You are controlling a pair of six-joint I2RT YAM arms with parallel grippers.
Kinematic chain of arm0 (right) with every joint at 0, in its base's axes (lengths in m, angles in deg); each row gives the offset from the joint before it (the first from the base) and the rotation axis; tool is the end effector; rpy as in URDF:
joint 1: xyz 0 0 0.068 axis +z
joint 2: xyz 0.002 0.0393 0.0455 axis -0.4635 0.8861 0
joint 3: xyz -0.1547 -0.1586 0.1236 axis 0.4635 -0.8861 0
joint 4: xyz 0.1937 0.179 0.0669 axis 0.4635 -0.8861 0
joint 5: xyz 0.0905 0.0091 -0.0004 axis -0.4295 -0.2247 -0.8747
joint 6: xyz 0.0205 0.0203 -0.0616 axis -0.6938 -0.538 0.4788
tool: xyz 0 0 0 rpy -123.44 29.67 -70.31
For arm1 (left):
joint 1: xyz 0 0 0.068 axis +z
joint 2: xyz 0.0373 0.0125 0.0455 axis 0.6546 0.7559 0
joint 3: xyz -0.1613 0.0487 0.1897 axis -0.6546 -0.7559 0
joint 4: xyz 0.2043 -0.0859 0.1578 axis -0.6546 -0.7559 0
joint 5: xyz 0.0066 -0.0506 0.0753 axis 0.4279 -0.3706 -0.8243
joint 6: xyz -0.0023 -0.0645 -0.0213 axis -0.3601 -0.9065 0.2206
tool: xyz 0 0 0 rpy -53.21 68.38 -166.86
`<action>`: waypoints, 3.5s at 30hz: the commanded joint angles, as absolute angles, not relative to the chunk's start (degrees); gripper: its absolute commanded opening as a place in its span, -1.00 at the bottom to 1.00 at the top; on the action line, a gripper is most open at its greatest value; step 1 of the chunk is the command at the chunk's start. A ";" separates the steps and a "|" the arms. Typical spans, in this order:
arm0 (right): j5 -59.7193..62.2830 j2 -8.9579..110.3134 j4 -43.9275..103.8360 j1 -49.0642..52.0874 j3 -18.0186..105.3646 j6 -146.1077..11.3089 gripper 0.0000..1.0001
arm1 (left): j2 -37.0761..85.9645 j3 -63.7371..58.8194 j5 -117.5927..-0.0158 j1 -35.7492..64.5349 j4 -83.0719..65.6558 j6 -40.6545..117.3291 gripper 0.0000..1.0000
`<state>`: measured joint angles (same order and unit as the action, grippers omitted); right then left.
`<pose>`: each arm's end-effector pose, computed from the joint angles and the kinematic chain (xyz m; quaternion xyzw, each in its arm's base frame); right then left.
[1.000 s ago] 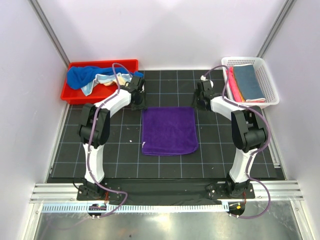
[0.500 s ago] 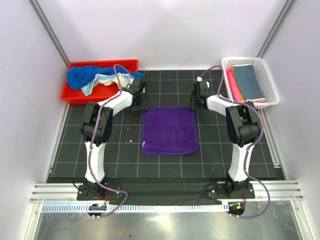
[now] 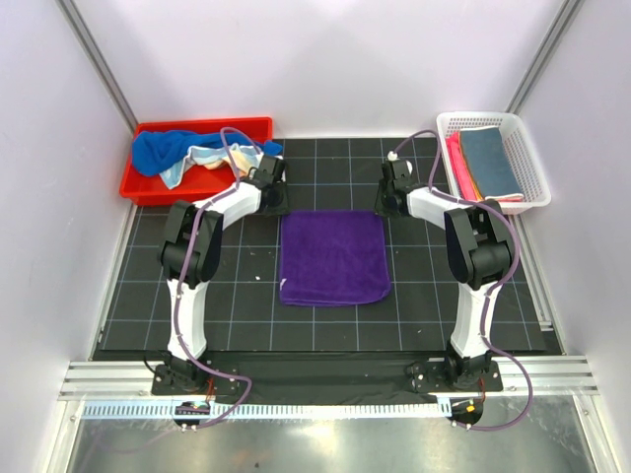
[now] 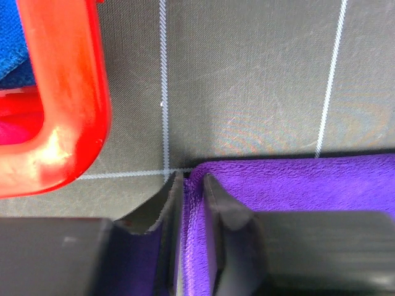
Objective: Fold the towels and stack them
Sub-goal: Fold the towel
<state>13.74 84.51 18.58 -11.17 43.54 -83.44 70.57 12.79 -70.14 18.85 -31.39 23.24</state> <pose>0.4225 0.1199 0.1182 0.0665 0.9407 0.0738 0.3245 0.4348 -0.1729 0.1227 -0.0467 0.9514 -0.1018 0.2867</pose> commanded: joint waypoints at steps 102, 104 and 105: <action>12.70 46.06 37.05 -12.06 9.00 -88.53 -0.98 | 36.75 -22.59 -69.17 12.59 -5.98 20.12 -1.00; 12.79 46.06 36.97 -11.88 8.21 -88.80 -0.98 | 36.75 -23.30 -68.91 12.33 -5.98 20.03 -1.00; 12.70 46.15 37.23 -11.88 7.68 -88.97 -0.98 | 36.75 -23.56 -69.17 12.24 -5.98 19.95 -1.00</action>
<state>11.49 47.81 35.39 -12.28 8.77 -88.00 38.25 -22.55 -67.93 12.73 -8.35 20.29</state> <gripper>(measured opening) 0.104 0.021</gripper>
